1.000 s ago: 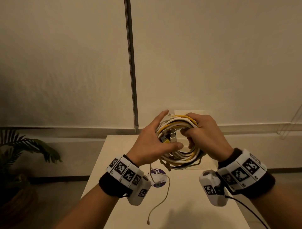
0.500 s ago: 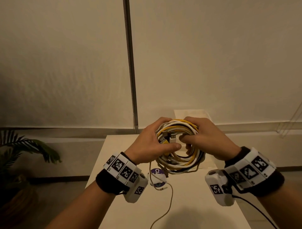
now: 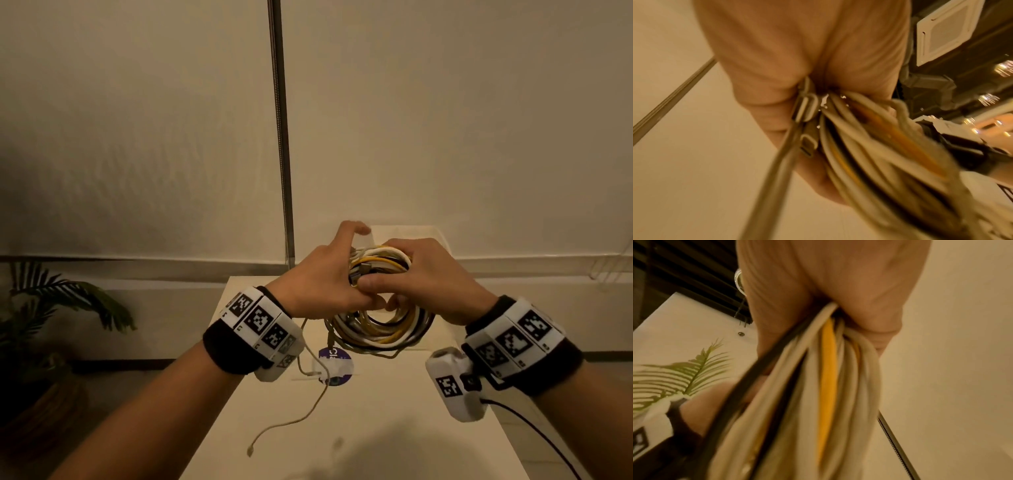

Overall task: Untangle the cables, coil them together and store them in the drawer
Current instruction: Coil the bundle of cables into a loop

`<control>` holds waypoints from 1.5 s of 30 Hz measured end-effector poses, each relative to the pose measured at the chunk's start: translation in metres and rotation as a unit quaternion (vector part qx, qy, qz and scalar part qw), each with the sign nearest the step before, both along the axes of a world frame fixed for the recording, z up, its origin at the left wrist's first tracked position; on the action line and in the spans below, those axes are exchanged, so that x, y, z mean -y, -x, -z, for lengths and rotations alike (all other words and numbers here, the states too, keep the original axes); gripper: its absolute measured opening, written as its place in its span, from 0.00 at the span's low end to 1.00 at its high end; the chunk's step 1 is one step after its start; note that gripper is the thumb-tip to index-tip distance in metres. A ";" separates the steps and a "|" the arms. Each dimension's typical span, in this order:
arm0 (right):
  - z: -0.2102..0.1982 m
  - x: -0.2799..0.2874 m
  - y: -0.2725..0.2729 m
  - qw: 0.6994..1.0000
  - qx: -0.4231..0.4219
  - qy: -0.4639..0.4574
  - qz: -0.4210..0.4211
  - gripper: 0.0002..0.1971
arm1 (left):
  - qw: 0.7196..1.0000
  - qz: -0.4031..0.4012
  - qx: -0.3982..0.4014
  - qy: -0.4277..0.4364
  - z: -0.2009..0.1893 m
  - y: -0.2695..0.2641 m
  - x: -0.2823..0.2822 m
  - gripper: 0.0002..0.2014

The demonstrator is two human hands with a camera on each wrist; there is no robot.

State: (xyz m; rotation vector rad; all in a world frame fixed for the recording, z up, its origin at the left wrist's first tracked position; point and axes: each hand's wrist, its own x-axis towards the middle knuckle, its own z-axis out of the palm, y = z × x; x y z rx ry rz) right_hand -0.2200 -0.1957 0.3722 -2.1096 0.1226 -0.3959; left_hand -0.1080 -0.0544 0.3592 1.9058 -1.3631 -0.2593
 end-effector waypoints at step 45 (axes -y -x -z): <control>-0.029 0.004 0.001 0.982 -0.093 0.140 -0.085 0.32 | 0.968 0.036 -0.229 0.095 -0.003 0.002 -0.007 0.20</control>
